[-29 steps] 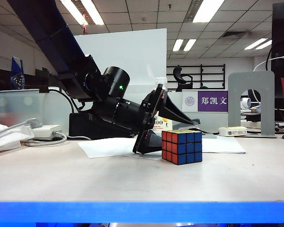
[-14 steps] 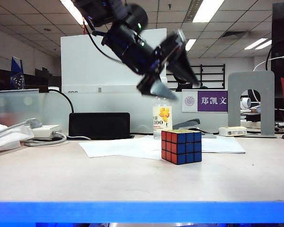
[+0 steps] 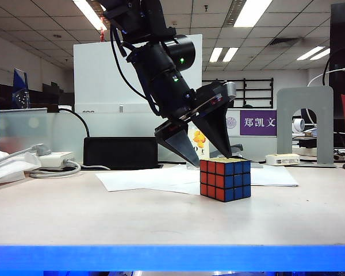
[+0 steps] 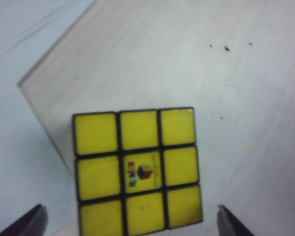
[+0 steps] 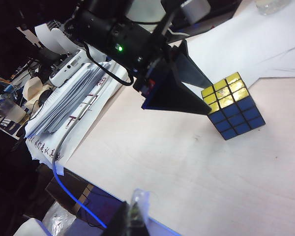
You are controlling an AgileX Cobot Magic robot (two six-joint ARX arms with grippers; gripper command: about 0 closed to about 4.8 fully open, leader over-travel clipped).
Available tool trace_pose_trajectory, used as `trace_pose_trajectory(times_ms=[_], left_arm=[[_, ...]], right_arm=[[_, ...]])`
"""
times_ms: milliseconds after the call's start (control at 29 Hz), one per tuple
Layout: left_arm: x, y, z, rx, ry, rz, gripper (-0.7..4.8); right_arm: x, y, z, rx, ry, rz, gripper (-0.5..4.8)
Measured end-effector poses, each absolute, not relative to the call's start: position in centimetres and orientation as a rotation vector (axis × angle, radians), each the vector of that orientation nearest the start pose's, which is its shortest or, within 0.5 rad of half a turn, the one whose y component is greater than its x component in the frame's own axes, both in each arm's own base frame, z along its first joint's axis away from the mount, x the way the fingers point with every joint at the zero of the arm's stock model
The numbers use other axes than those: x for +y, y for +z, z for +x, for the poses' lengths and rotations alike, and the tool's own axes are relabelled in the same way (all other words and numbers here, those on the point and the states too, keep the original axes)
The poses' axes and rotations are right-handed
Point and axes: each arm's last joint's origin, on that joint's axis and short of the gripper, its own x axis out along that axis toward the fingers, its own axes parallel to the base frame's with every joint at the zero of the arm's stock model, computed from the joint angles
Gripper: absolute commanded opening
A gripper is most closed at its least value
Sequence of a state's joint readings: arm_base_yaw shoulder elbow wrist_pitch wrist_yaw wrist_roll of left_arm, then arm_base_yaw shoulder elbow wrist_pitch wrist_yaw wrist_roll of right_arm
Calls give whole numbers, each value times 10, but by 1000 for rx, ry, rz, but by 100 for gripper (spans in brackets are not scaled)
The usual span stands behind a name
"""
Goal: Rotate the Rubik's Cube so that the bottom side is facing up.
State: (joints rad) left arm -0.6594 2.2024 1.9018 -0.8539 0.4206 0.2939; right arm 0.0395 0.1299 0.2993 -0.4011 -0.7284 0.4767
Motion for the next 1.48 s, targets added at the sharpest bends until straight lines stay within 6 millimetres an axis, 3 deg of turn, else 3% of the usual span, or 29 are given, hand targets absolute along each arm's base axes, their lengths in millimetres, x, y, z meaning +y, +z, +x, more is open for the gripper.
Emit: trace_pose_trajectory(times_ms=[449,518,621,690,966,1173,1346,1484], left_arm=[[-314,195,361,1036,-1100,391,464],[-314,196,361,1035,-1104,379,339],[-314,196,361,1029,-1144,348,105],[-314,198,362,1030,-1183,312,30],[-306,200,368,1062,-1357,79,24],[-286,204,395,1032,-1406,-172,20],[-266,182,428,1099,-1365,-443,20],[-266,157,436,1211,-1315,-574,18]], right_arm=[[22,218,73,391,709,526,-6],[22,218,73,390,710,526,-6],[22,218,72,389,711,525,-6],[22,218,72,388,711,525,-6],[22,218,72,388,711,525,-6],[22,218,72,390,711,525,-6],[22,217,72,402,707,530,-6],[22,217,72,402,707,529,-6]])
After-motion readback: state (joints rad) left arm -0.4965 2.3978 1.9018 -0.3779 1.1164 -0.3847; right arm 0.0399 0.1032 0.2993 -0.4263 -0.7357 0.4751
